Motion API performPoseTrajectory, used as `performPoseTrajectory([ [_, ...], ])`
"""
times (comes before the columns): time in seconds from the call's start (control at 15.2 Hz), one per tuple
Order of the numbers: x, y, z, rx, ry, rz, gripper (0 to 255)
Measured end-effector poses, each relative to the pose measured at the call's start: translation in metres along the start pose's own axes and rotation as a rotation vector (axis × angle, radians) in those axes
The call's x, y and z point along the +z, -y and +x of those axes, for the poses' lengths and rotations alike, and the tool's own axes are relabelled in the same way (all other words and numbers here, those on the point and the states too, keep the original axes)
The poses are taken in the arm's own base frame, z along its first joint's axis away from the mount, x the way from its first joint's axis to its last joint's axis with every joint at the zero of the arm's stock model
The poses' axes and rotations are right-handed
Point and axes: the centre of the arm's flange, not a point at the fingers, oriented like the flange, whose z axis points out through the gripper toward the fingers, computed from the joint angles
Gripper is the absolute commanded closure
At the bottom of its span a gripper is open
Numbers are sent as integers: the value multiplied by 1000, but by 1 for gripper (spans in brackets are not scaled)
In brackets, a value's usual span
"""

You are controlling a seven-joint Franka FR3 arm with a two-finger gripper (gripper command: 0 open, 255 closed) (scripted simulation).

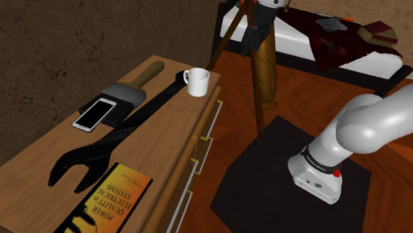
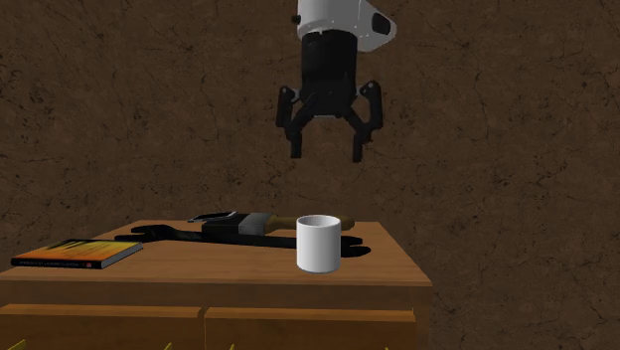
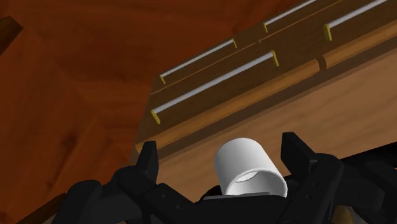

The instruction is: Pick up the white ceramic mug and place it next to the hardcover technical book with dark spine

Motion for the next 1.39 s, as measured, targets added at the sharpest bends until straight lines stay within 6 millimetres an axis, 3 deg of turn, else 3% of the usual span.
performPoseTrajectory([
  [1.06,135,34,168,24,44,-48,0],
  [1.39,163,36,176,26,47,-51,0],
])
